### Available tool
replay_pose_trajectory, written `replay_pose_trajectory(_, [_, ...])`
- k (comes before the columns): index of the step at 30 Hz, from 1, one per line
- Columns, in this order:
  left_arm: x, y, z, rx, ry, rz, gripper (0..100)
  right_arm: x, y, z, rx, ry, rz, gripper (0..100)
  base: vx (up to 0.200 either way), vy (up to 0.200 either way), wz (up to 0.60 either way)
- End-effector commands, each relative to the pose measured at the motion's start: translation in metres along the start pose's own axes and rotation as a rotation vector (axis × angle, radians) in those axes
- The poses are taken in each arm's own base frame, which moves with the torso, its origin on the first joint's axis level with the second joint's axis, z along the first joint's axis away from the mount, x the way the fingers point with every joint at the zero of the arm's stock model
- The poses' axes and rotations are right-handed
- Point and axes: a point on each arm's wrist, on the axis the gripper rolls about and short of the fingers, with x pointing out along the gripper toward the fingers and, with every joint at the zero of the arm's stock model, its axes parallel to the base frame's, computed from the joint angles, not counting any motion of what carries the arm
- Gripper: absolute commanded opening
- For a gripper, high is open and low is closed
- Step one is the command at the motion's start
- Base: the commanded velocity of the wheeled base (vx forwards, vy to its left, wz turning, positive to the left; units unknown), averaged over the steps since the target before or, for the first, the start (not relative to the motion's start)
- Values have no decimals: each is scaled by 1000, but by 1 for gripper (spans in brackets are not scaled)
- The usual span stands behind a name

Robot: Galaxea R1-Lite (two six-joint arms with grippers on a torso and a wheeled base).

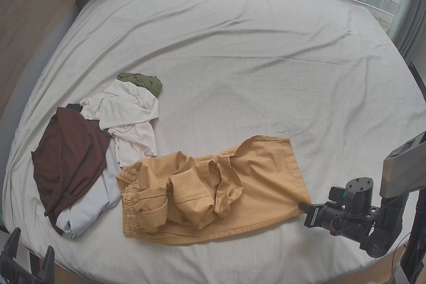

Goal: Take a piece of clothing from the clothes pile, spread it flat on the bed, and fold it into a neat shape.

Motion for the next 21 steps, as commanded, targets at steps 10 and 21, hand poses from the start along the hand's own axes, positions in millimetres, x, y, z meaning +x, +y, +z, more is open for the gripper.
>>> replay_pose_trajectory(10, [0, 0, -5, 0, 1, -1, 100, -16, -22, -12, 13, 89, -77, 0, 0, 0, 0])
replay_pose_trajectory(21, [0, 0, -5, 0, 1, -1, 100, -16, -28, -11, 3, 94, -103, 0, 0, 0, 0])
